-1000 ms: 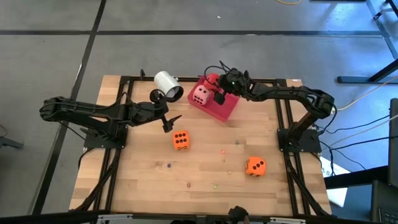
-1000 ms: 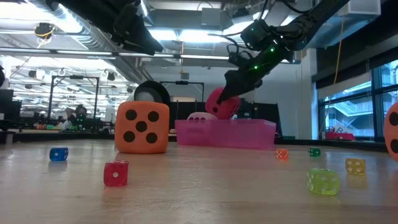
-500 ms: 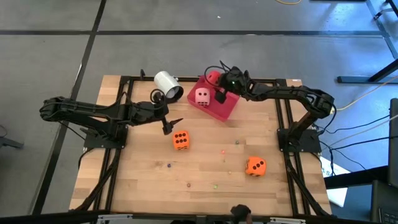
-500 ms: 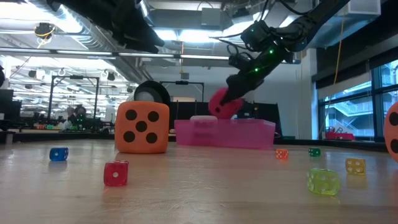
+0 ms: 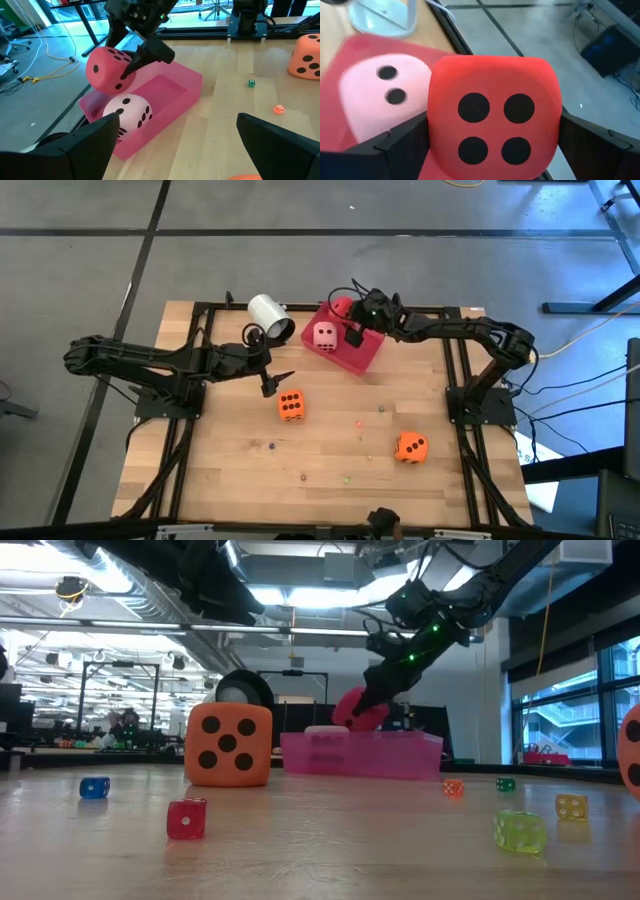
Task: Pick & Place Dice
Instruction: Put the big red die into the red bin
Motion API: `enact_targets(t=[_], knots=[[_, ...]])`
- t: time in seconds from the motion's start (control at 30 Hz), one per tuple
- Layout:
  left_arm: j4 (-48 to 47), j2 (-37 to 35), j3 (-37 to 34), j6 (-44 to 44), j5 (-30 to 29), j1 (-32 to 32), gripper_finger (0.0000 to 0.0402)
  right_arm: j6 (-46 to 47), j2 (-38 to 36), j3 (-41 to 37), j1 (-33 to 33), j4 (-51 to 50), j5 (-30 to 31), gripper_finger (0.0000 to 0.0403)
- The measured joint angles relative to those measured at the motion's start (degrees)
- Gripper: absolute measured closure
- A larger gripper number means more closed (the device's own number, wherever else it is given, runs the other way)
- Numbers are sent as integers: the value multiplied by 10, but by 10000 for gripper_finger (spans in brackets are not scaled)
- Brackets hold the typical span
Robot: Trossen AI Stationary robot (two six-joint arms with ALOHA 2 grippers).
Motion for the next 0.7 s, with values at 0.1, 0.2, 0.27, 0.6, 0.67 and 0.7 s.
enact_targets(t=[0.1,0.2,0.27,0.6,0.67,0.7], knots=[[0,0,0,-1,0,0,2,1,9,0,0,-4,-13,16],[0,0,0,-13,1,0,2,1,11,0,1,-3,-18,16],[0,0,0,-13,1,0,2,1,11,0,1,-3,-29,16],[0,0,0,-15,1,0,2,7,11,1,-6,-34,-118,16],[0,0,0,-15,1,0,2,0,11,1,-6,-36,-101,16],[0,0,0,-15,1,0,2,-9,11,1,-6,-36,-96,16]])
